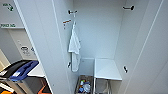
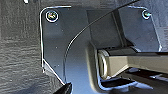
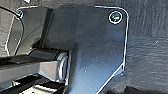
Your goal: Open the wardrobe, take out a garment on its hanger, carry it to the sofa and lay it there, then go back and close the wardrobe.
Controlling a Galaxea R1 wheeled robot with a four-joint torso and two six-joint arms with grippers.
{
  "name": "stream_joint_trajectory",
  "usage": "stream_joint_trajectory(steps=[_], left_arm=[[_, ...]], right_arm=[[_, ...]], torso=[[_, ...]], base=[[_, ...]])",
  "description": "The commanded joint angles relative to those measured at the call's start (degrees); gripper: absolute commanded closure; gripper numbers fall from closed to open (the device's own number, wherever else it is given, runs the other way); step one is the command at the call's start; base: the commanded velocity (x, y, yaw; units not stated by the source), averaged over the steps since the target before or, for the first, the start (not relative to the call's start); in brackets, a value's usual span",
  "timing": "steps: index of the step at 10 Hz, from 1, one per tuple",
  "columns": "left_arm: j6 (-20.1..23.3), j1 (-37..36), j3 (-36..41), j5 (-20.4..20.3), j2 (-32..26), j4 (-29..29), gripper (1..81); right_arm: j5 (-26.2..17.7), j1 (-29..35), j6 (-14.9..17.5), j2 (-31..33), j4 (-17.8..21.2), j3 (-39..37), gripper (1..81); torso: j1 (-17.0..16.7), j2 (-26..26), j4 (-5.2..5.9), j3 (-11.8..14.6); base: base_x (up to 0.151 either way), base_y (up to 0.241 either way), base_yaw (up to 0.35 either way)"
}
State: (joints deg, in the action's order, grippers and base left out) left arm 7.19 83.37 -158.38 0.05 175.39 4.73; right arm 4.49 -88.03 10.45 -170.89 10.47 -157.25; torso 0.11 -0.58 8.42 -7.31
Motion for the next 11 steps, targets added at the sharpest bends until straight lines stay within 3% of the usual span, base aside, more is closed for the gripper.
stream_joint_trajectory(steps=[1, 5, 7, 9, 11], left_arm=[[-0.07, -1.76, -0.17, 3.47, -0.21, -0.34, 1.0], [-0.68, -1.50, -0.09, 4.17, -0.47, -0.42, 1.0], [-0.78, -1.41, 2.00, 4.08, -2.48, -1.21, 1.0], [-0.78, -1.76, 12.17, 3.65, -9.67, -3.13, 1.0], [-0.86, -2.99, 26.19, 3.47, -20.51, -6.84, 1.0]], right_arm=[[-3.70, 1.67, -0.08, 0.26, 0.25, -0.07, 1.0], [-3.70, 1.67, -0.08, 2.53, 0.69, 1.59, 1.0], [-3.95, 2.10, -0.16, 6.40, 0.69, 7.11, 1.0], [-4.05, 3.24, -0.16, 11.93, 0.69, 14.50, 1.0], [-4.13, 4.83, -0.16, 18.54, 0.78, 24.28, 1.0]], torso=[[0.00, 0.00, 0.00, 0.00], [0.00, 0.00, 0.00, 0.00], [0.00, 0.00, 0.00, 0.00], [0.00, 0.00, 0.00, 0.00], [0.00, 0.00, 0.00, 0.00]], base=[[0.000, 0.000, 0.000], [0.000, 0.000, 0.000], [0.000, 0.000, 0.000], [0.000, 0.000, 0.000], [0.000, 0.000, 0.000]])
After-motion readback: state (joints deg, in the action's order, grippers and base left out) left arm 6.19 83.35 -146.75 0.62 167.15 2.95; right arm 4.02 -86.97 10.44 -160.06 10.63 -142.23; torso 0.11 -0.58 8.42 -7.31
